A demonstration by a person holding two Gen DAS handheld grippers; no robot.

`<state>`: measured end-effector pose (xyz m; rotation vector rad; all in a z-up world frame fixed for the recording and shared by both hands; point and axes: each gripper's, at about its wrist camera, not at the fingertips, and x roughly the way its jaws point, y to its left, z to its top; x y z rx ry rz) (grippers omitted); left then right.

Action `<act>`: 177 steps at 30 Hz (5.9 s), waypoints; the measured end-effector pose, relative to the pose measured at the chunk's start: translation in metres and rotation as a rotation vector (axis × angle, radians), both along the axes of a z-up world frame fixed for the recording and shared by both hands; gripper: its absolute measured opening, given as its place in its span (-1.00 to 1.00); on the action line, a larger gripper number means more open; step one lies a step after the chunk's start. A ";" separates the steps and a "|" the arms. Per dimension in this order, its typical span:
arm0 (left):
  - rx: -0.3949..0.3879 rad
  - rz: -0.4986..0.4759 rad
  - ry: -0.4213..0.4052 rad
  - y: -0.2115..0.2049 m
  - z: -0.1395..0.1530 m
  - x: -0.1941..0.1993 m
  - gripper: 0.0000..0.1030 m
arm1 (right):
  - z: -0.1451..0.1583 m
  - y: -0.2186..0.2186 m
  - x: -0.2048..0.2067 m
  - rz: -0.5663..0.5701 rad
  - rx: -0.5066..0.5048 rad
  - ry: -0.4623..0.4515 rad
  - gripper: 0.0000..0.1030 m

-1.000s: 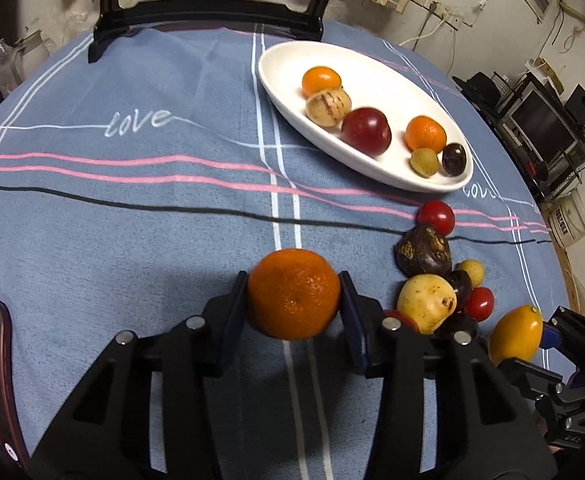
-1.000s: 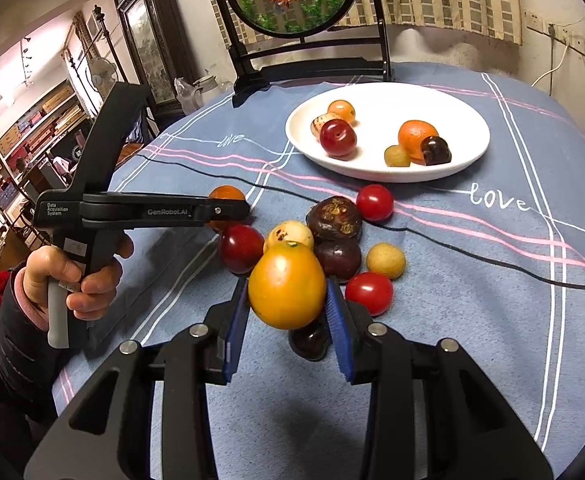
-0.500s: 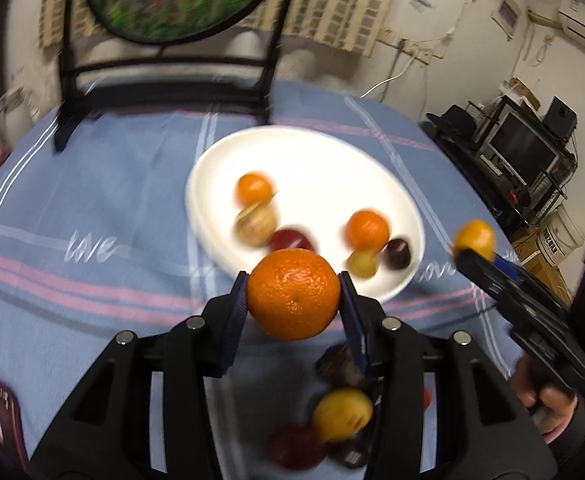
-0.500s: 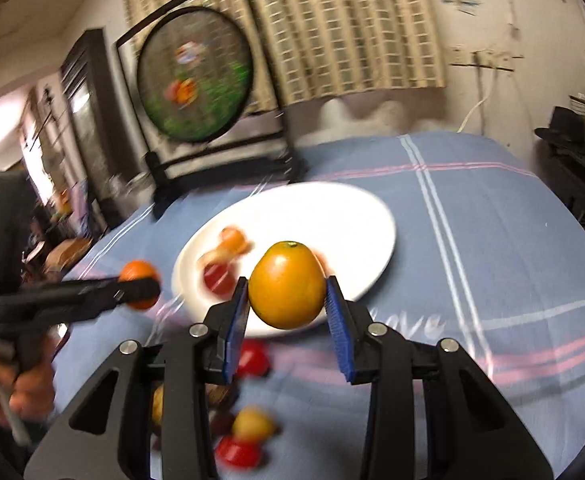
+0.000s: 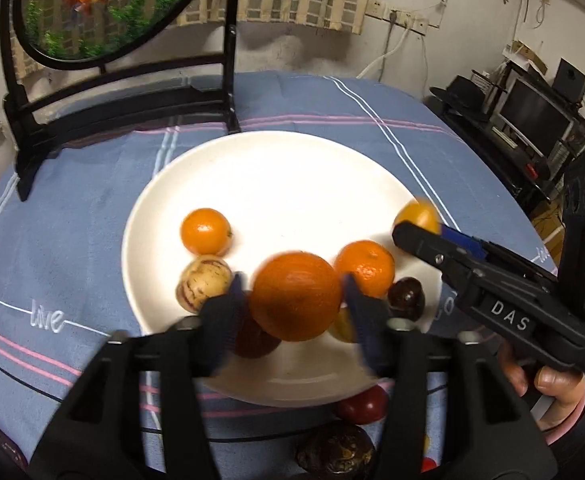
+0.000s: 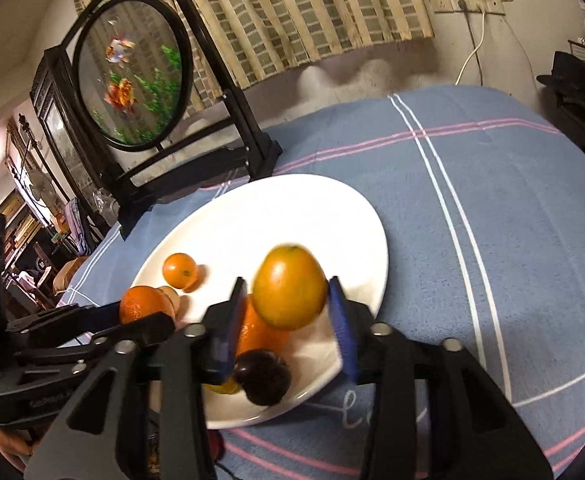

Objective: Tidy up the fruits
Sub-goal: 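Carry the mandarin and yellow-orange fruit onto the white plate and release both, then grasp a dark purple plum with the right tool while the left tool grasps a red plum, then carry the red plum and dark plum onto the white plate, opening both tools, then grasp a dark plum with the left tool while the right tool grasps another dark plum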

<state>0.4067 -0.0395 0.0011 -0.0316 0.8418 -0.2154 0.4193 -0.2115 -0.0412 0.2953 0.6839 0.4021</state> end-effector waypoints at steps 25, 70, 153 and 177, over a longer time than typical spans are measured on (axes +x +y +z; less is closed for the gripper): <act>0.070 0.227 -0.111 0.106 -0.005 -0.131 0.91 | -0.004 0.051 -0.192 0.315 -0.249 -0.054 0.07; 0.132 -0.227 -0.061 0.057 -0.025 -0.156 0.57 | -0.011 0.046 -0.191 0.346 -0.243 0.032 -0.41; -0.003 0.033 -0.100 0.064 -0.001 -0.125 0.71 | 0.004 0.041 -0.142 0.172 -0.240 -0.067 -0.12; -0.008 0.030 -0.046 0.070 -0.006 -0.146 0.71 | -0.033 0.075 -0.180 0.336 -0.317 0.054 -0.38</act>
